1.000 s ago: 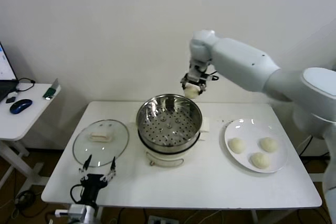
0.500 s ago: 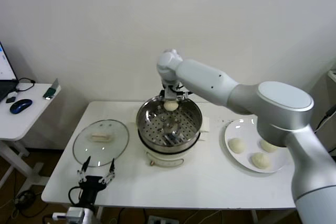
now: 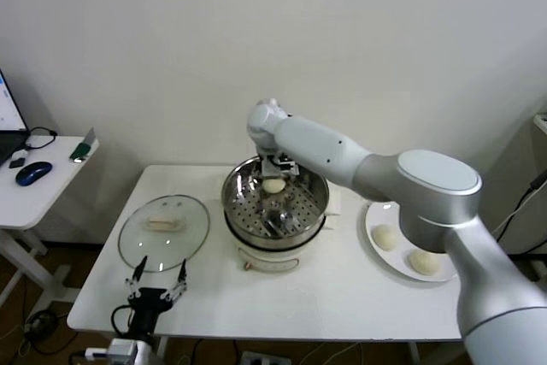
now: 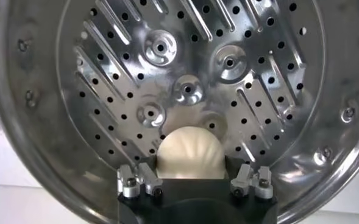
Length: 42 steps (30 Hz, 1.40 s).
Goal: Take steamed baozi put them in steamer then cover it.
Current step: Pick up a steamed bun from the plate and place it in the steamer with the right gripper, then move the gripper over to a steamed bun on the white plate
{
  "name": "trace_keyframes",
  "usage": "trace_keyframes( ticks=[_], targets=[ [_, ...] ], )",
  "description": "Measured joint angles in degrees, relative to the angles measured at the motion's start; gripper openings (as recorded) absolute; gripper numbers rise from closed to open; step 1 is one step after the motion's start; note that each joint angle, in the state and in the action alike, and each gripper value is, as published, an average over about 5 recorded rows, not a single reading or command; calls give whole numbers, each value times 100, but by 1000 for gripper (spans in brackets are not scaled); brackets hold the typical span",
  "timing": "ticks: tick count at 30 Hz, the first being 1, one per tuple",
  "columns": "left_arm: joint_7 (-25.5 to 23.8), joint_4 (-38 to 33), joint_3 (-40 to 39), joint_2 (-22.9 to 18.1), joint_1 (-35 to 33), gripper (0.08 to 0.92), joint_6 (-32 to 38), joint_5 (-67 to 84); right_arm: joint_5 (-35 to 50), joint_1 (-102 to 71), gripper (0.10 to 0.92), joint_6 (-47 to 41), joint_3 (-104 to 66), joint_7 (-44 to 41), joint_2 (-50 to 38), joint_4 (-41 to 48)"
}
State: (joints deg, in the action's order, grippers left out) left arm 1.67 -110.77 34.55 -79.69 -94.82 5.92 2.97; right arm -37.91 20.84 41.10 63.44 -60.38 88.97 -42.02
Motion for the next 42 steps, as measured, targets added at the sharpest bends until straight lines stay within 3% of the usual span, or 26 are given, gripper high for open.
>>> trace_keyframes(
  ticks=[10,18,31,42],
  targets=[
    [4,-23,7,-1,-7,823,-10,1,513,321,823,-30,29,-240,-237,-245],
    [7,-65,-26,10,22,823,-29,1,1890,1013,823,-563,345,-641,-887,-664],
    [8,-94,-103,35,23,823,-45,42,4533,1708,823,-2947,1434,-685,-2932,-1525],
    [20,-104,-106,44,27,823,-83,42,5310,1042,823,-4577,1656,-435,-4263,-2013]
  ],
)
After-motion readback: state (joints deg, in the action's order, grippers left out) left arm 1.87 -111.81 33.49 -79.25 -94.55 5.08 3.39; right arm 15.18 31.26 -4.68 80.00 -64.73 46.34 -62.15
